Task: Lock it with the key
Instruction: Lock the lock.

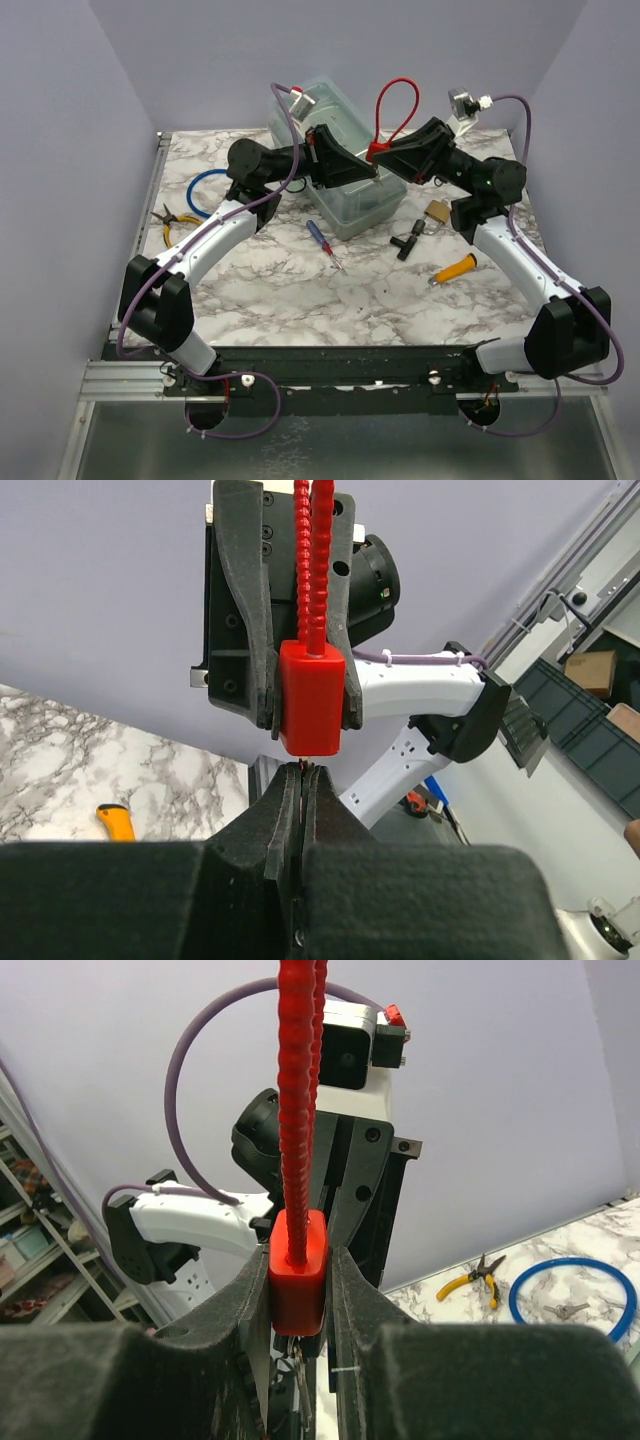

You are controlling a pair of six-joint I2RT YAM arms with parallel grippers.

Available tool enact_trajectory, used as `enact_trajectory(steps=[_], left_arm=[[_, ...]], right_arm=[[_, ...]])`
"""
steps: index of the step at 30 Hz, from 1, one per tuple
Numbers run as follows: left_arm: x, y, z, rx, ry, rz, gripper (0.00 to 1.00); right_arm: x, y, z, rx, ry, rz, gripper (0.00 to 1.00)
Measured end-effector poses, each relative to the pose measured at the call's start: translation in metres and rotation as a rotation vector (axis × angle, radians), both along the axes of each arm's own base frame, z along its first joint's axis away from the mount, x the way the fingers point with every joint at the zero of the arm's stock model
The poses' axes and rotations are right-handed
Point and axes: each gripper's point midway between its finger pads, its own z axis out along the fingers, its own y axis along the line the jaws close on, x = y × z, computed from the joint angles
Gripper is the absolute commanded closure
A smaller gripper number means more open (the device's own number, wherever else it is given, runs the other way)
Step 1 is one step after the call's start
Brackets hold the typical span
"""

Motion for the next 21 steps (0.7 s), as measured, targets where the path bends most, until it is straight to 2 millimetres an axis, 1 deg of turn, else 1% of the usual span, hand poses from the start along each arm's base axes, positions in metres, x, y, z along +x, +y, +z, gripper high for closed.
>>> enact_trajectory(steps=[2,10,21], left_arm=[[0.0,0.0,-0.002,0.0,-0.002,-0.002,1.0],[0.005,0.004,-0.02,0.006,0.029,0.022,1.0],[0.005,0.009,-0.016,-0.024,0.014,0.056,1.0]], right_arm=[[0.0,0.001,-0.001,-0.003,-0.006,0.005,1.0],[0.008,0.007,-0.014,-0.048,0.008,0.042,1.0],[0.01,0.011,-0.008,-0.074,-0.045,0.067,1.0]])
